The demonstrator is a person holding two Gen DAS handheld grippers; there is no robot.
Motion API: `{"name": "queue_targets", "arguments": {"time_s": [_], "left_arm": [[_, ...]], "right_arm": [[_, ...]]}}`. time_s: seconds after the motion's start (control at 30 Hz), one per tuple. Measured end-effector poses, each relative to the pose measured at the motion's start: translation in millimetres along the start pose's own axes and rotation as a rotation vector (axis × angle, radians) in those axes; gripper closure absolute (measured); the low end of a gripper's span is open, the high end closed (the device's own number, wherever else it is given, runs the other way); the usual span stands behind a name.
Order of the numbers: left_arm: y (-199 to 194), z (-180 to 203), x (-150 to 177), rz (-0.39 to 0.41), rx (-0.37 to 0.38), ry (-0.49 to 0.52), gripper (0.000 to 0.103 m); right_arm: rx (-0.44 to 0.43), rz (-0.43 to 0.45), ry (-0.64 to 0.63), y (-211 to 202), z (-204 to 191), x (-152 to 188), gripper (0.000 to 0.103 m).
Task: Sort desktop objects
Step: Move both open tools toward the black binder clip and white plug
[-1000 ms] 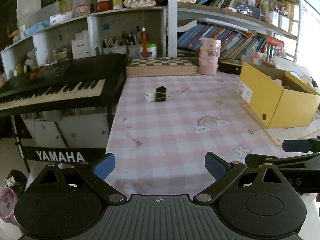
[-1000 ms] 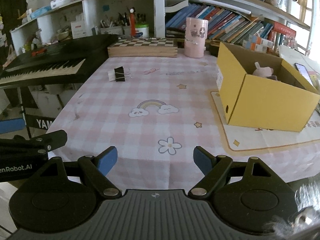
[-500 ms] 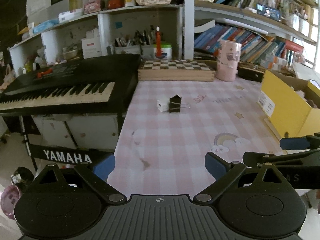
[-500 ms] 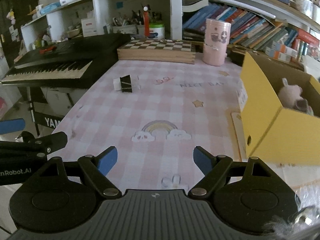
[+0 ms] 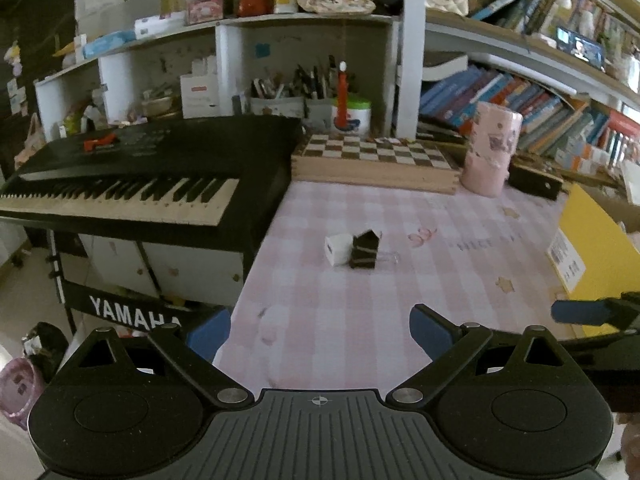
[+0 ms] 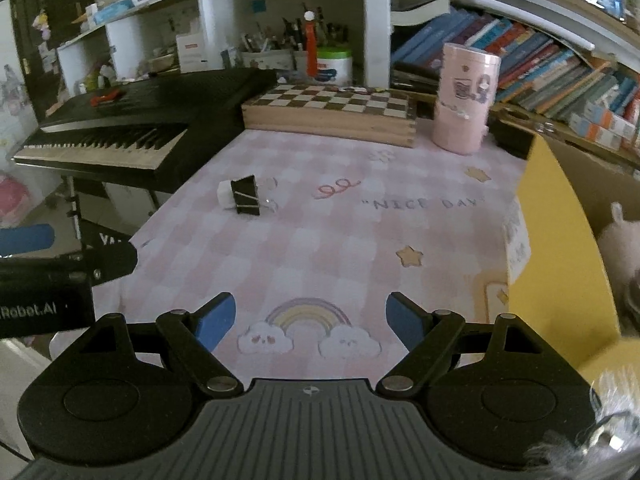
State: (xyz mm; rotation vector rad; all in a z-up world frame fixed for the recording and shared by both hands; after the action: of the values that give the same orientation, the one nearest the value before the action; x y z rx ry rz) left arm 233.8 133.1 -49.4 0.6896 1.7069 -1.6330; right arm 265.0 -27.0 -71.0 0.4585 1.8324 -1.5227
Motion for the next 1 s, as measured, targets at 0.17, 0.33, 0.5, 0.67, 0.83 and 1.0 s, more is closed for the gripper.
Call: {"name": "queue_targets", "arguments": {"time_s": [0.17,0.33,0.5,0.67,0.83,1.0], "left_arm": [[11,-2,-11,-0.007,-0.023,-0.026,0.005],[21,-7,-21,-0.004,-0.045,-0.052,0.005],[31,-15,-31,0.002,-0.077,-0.088,0.005],[38,-25,-38,0.0,-0.109,-0.123,0.005],[43,-30,-43,-0.001,-0.141,-0.138,0.005],[48,-32,-46,-0.002,-0.163,-0.15,0.005]], "right_arm": [[-0.035,0.017,-0.059,18,-2,-17,0.024],[-0.067,0.028,-0.099,36,-9,-34,0.028],[-0.097,0.041,-0.129,57,-17,-53,0.029],[-0.153,0.031,-0.15,82,-28,-66,0.03],[-0.188,0.025,-0.186,104,-41,-75,0.03],[-0.212,0.017,-0.225,120,-50,-81,0.034]]}}
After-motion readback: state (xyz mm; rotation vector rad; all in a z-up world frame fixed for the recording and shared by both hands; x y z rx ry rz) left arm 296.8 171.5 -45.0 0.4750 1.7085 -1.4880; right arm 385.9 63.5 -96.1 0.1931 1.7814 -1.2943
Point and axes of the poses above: each gripper's, at about its wrist camera, not at the fingertips, and y roughly the way its jaws point, z to its right, x to its underside, the point moved 8 cm from there along y, roughly the way its jaws point, and after that the axes turned 3 degrees about -z, right-handed, at the moved point
